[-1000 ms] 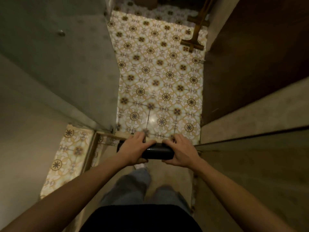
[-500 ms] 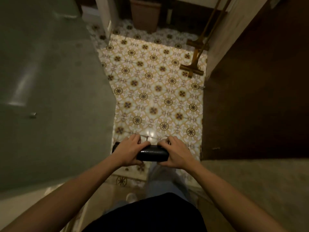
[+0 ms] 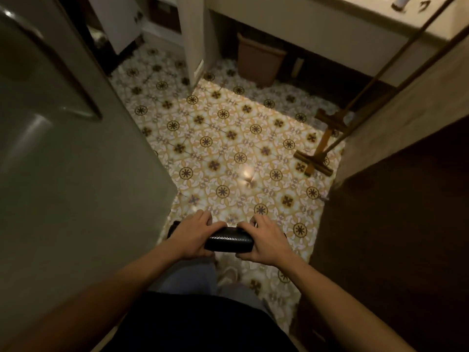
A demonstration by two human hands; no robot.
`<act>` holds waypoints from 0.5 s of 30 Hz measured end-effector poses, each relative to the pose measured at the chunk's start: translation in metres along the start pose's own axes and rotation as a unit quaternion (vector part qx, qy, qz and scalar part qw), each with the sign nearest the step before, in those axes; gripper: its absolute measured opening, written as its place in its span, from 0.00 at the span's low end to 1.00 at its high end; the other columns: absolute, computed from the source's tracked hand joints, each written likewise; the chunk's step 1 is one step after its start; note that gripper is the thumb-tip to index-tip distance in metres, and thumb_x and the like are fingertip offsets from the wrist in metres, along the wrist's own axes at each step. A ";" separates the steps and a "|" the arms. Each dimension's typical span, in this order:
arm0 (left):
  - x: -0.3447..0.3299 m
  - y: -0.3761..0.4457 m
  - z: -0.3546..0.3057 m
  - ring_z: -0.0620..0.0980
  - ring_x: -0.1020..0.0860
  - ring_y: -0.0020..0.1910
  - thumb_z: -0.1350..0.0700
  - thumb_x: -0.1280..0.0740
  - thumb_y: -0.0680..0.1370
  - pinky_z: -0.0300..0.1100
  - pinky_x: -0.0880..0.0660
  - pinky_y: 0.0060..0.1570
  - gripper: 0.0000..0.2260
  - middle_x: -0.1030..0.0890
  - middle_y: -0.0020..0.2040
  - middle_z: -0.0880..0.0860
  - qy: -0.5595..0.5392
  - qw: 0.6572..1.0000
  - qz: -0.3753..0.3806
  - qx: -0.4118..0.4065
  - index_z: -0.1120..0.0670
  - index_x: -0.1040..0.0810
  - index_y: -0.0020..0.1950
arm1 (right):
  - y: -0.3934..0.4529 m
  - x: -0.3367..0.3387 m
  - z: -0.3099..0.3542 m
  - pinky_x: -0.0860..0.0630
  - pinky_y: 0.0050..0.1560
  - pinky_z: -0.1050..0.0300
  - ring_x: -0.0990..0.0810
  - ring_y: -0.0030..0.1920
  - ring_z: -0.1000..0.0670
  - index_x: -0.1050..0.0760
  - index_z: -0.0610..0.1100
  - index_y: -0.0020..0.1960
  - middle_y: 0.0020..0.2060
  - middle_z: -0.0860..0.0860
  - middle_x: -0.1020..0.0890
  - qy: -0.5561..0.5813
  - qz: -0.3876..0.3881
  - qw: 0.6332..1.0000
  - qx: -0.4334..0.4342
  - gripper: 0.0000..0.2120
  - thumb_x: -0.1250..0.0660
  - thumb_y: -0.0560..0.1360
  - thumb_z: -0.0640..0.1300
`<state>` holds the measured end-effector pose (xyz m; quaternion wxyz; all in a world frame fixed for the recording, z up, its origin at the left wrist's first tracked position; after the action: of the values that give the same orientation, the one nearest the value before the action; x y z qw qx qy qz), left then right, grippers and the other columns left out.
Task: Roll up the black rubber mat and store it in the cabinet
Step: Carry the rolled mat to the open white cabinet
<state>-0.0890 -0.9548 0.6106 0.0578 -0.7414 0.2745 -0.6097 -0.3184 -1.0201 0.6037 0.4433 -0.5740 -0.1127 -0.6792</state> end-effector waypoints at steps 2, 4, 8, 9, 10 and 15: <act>0.013 0.029 0.013 0.54 0.30 0.54 0.37 0.32 0.70 0.49 0.30 0.45 0.34 0.30 0.57 0.54 -0.009 1.000 -0.012 0.007 0.45 0.36 0.73 | 0.030 0.016 -0.025 0.27 0.49 0.48 0.28 0.52 0.45 0.29 0.54 0.65 0.52 0.48 0.28 -0.012 0.007 1.000 0.014 0.32 0.30 0.67 0.68; 0.028 0.061 0.032 0.53 0.31 0.54 0.37 0.32 0.70 0.48 0.31 0.45 0.33 0.31 0.56 0.53 -0.020 0.999 -0.022 0.013 0.44 0.35 0.72 | 0.065 0.033 -0.049 0.26 0.49 0.47 0.28 0.51 0.45 0.30 0.54 0.65 0.53 0.49 0.28 -0.022 0.012 0.999 0.024 0.33 0.31 0.67 0.69; 0.056 0.130 0.078 0.52 0.32 0.55 0.36 0.30 0.70 0.48 0.31 0.47 0.34 0.31 0.57 0.52 -0.029 0.999 -0.018 0.039 0.42 0.38 0.72 | 0.139 0.068 -0.092 0.25 0.48 0.47 0.28 0.52 0.44 0.30 0.53 0.64 0.53 0.48 0.27 -0.036 0.015 0.999 0.029 0.33 0.31 0.65 0.69; 0.067 0.145 0.090 0.52 0.32 0.55 0.36 0.29 0.70 0.47 0.32 0.47 0.35 0.31 0.57 0.52 -0.036 0.998 -0.016 0.039 0.42 0.38 0.72 | 0.157 0.079 -0.101 0.25 0.48 0.46 0.28 0.52 0.43 0.30 0.53 0.64 0.53 0.47 0.27 -0.031 0.015 0.999 0.027 0.33 0.31 0.65 0.69; 0.077 0.158 0.101 0.52 0.32 0.55 0.37 0.29 0.70 0.47 0.33 0.47 0.35 0.31 0.58 0.52 -0.044 0.998 -0.014 0.041 0.42 0.39 0.73 | 0.173 0.089 -0.108 0.25 0.48 0.46 0.28 0.52 0.43 0.29 0.53 0.64 0.54 0.47 0.27 -0.026 0.015 0.999 0.027 0.34 0.31 0.65 0.69; 0.119 0.214 0.161 0.54 0.32 0.55 0.36 0.30 0.70 0.49 0.31 0.48 0.36 0.31 0.57 0.54 -0.054 0.996 -0.024 0.062 0.44 0.38 0.73 | 0.263 0.140 -0.140 0.25 0.49 0.47 0.27 0.52 0.43 0.29 0.52 0.65 0.53 0.47 0.27 -0.038 0.037 0.997 0.049 0.34 0.30 0.65 0.69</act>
<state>0.0023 -1.2326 0.5843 0.1043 -0.7746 0.2148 -0.5856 -0.2137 -1.3320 0.5885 0.4916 -0.5807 -0.1414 -0.6333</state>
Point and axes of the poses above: each hand's wrist, its own y-axis towards the middle knuckle, its own x-axis out of the back of the hand, z = x × y, the point moved 1 cm from there along y, towards the middle knuckle
